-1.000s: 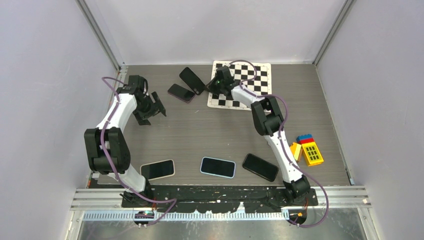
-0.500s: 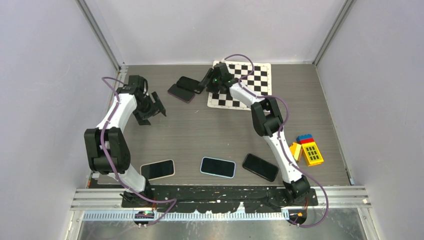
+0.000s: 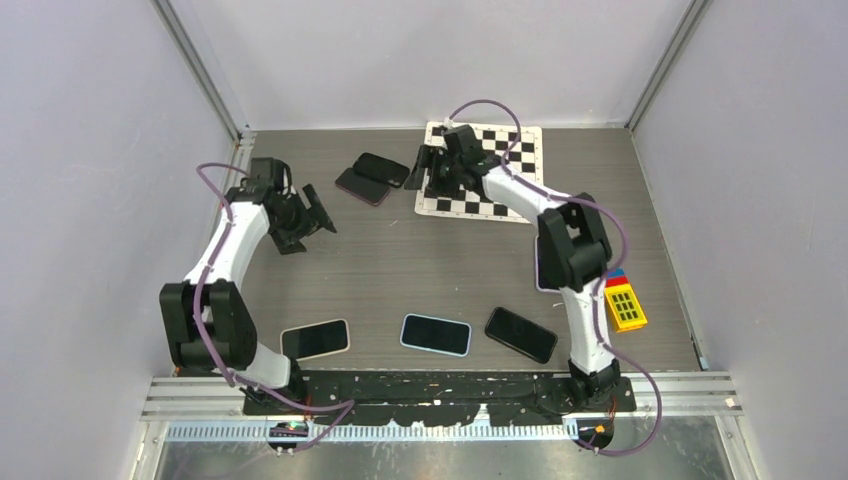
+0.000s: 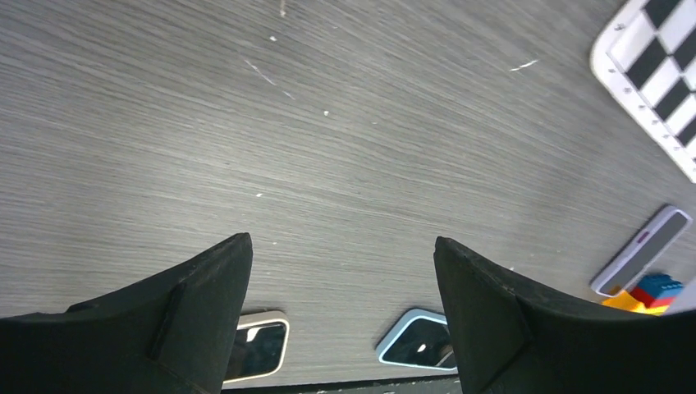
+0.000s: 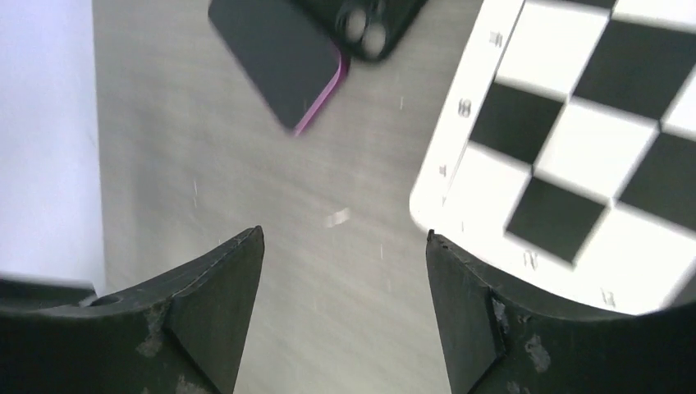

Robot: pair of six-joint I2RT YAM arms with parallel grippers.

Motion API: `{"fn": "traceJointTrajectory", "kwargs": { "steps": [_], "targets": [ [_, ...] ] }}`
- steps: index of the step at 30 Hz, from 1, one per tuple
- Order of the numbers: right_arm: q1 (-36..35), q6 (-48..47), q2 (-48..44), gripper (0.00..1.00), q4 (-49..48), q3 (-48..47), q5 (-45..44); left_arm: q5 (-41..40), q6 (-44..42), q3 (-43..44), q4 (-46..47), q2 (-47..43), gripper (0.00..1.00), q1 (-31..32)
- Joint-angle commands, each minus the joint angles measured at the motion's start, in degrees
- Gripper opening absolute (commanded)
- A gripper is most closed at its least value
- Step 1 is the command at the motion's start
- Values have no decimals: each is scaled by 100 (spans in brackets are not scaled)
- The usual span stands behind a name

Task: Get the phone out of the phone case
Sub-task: Pick up the phone at the center of the board.

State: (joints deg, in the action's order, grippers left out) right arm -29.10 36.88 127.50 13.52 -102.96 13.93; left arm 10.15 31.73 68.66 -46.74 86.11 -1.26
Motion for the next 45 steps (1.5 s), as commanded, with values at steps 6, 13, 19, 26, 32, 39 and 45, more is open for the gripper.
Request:
{"fn": "traceJointTrajectory", "kwargs": {
  "steps": [6,13,19,26,32,39,45],
  "targets": [
    [-888,-2754,-2659,97,1899,2038,-102,755,178,-676,763,-1257,99,-7],
    [-2015,-3130,-3701,100,2559,3337,-366,635,321,-1134,904,-2064,100,-10],
    [-2864,-3628,-3799,99,2788,3735,-469,627,385,-1538,842,-2533,100,-7],
    [-3576,-3653,-3469,99,2639,3886,-947,513,296,-1591,557,-2718,100,-12],
    [-3838,-3821,-3027,99,2524,3805,-1546,447,210,-1517,488,-2723,100,-15],
    [-3857,-3775,-2986,98,2388,3712,-2006,336,119,-1505,394,-2813,100,-15],
    [-3848,-3943,-2932,98,2360,3737,-2082,182,86,-1446,353,-2808,100,-13]
  ]
}}
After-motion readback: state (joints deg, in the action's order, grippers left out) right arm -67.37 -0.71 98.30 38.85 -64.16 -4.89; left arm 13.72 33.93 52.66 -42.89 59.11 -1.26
